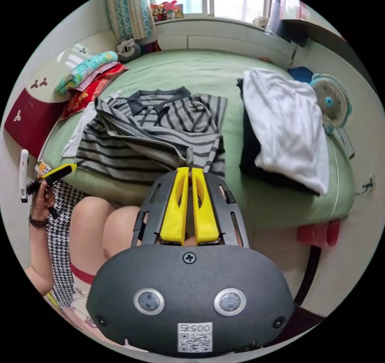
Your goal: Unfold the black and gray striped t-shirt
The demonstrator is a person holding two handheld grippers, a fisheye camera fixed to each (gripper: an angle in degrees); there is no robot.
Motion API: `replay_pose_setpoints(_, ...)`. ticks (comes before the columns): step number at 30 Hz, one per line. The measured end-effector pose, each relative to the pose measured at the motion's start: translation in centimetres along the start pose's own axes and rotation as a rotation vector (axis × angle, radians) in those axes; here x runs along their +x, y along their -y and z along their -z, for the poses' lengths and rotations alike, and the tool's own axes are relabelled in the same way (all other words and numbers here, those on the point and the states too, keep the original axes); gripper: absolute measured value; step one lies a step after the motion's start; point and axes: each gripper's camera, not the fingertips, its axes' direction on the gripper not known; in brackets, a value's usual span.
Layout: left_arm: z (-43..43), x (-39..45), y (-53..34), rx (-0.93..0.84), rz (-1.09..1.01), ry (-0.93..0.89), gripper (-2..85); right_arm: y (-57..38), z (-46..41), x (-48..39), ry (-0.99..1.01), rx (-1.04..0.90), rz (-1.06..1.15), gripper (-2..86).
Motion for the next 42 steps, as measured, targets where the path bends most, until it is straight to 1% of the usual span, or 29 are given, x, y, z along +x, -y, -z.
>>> replay_pose_setpoints(4, 3.0, 0.5, -0.8, 0.06, 0.0, -0.018, 9.6, -3.3, -0.2, 1.5, -0.08, -0.036, -0.025, -1.6)
replay_pose_setpoints(7, 4.3, 1.5, -0.2, 0.088, -0.05, -0.005, 10.8, -4.7, 0.0, 2.8, -0.107, -0.038, -0.063, -1.5)
replay_pose_setpoints(10, 4.5, 2.6, 1.6, 0.088, -0.103, 0.015, 11.7, -5.2, -0.1, 3.6, -0.089, -0.056, -0.086, -1.5)
replay_pose_setpoints(16, 3.2, 5.5, 7.3, 0.084, -0.16, -0.003, 13.1, -5.2, -0.9, 3.6, -0.135, -0.087, -0.064, -1.4)
replay_pose_setpoints(20, 1.0, 6.7, 11.5, 0.033, -0.149, -0.066, 14.0, -5.2, -1.2, 4.2, -0.118, -0.104, -0.083, -1.4)
replay_pose_setpoints(24, -1.3, 7.7, 14.0, -0.037, -0.15, -0.023, 15.0, -5.1, -1.0, 4.6, -0.117, -0.119, -0.072, -1.4)
replay_pose_setpoints(27, -3.0, 8.1, 14.8, -0.101, -0.101, 0.042, 12.7, -4.9, -0.9, 4.8, -0.119, -0.126, -0.069, -1.5)
replay_pose_setpoints(28, -3.3, 8.2, 14.7, -0.113, -0.09, 0.081, 10.6, -4.9, -0.9, 4.8, -0.121, -0.127, -0.067, -1.5)
replay_pose_setpoints(30, -3.1, 8.5, 14.2, -0.101, -0.094, 0.081, 9.0, -4.6, -0.8, 4.9, -0.128, -0.134, -0.06, -1.5)
replay_pose_setpoints(32, -2.0, 8.6, 13.2, -0.087, -0.09, 0.053, 5.8, -4.4, -0.5, 5.0, -0.126, -0.135, -0.067, -1.4)
replay_pose_setpoints(35, 0.5, 8.5, 11.9, -0.056, -0.09, 0.037, 3.5, -4.5, 0.8, 5.1, -0.122, -0.108, -0.075, -1.4)
replay_pose_setpoints(42, 9.7, 7.5, 7.5, 0.036, -0.137, 0.037, 2.3, -6.2, 6.1, 5.7, -0.056, -0.003, -0.103, -1.4)
